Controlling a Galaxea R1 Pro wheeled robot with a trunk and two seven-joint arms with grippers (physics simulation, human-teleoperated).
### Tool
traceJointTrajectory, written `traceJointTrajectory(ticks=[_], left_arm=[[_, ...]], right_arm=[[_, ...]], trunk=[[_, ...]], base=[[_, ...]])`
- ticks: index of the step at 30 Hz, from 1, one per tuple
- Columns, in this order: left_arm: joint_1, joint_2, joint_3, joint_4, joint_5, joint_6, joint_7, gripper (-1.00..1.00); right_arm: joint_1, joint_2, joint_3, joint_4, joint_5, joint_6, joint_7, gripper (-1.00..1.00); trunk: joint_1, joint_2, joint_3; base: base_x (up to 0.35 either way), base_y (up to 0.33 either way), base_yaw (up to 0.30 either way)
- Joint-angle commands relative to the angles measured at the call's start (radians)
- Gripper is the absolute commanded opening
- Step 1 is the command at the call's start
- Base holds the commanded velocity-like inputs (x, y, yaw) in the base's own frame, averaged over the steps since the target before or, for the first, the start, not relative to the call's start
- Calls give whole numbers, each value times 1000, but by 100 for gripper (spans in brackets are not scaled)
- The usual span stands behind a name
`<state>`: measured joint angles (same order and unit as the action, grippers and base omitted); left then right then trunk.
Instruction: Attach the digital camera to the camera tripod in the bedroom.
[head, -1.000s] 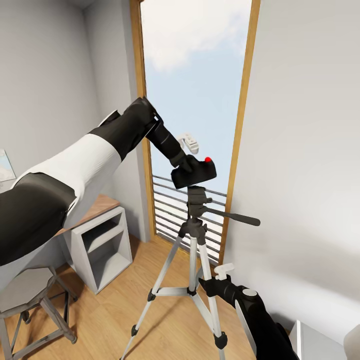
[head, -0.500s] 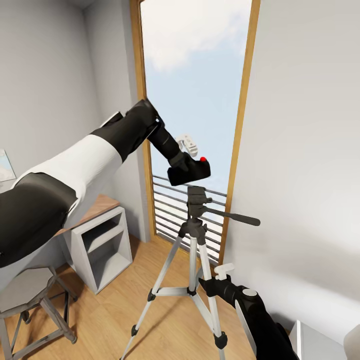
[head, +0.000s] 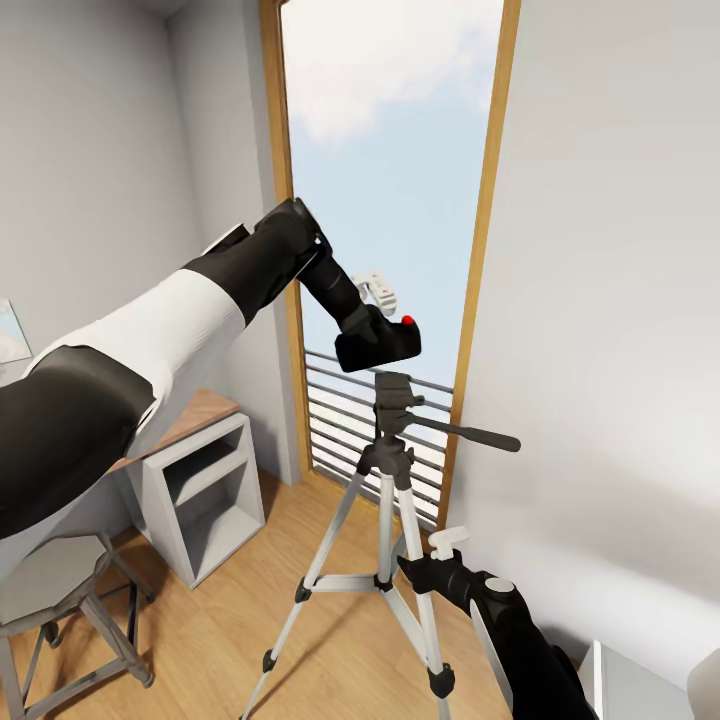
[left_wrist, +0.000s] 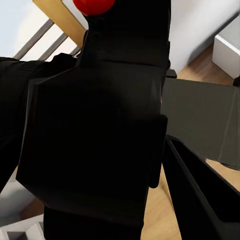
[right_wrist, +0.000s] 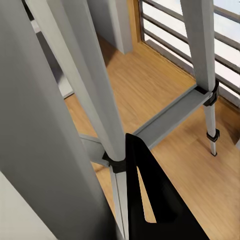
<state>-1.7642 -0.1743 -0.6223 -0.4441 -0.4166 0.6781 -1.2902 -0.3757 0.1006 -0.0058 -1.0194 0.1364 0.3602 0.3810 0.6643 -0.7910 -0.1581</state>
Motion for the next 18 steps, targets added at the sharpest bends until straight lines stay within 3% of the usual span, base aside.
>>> traceJointTrajectory(ticks=[1, 18], left_arm=[[-1, 0, 0, -1, -6, 8, -8, -100], [0, 0, -1, -50, 3, 8, -22, -100]], right_arm=[[0, 1, -2, 11, 37, -1, 5, -100], [0, -1, -2, 11, 35, -1, 7, -100]], trunk=[[0, -1, -2], [0, -1, -2]], base=[[0, 0, 0], [0, 0, 0]])
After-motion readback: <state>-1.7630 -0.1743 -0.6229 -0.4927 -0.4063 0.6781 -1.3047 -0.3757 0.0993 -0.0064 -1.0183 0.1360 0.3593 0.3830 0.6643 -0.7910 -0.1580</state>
